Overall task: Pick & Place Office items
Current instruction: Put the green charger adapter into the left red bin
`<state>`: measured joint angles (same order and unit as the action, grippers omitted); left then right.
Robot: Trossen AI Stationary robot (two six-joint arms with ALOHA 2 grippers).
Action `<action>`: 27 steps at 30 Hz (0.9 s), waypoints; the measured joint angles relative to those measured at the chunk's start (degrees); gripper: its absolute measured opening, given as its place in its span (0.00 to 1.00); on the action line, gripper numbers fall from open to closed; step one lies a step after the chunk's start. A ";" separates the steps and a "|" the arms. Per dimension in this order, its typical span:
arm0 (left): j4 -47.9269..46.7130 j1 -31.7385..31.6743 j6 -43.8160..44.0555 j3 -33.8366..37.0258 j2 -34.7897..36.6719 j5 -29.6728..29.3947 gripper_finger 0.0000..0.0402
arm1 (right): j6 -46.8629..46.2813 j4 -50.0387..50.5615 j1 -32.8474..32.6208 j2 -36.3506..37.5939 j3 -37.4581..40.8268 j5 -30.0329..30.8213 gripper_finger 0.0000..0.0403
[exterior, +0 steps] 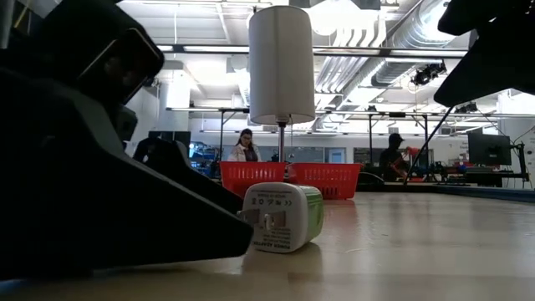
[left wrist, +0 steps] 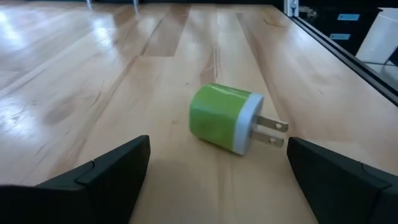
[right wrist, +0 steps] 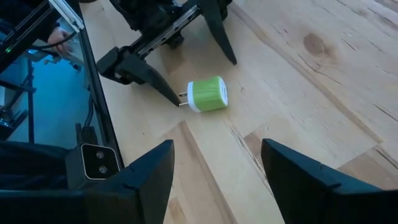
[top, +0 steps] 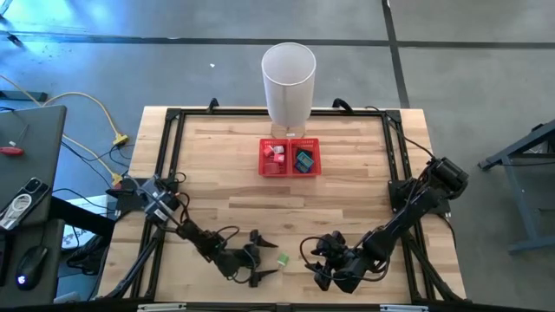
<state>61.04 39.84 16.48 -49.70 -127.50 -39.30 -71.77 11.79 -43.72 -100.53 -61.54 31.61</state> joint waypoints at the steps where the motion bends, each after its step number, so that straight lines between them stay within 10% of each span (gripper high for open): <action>1: -0.18 -0.23 -0.14 -0.21 0.00 0.42 0.92 | 0.00 0.00 0.02 0.00 0.00 -0.01 0.57; 27: 0.26 -4.27 -3.26 -0.93 0.00 8.00 0.92 | 0.26 0.02 0.04 0.00 0.00 -0.01 0.57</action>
<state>61.30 35.57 13.22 -50.63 -127.50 -31.31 -71.51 11.81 -43.68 -100.53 -61.54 31.60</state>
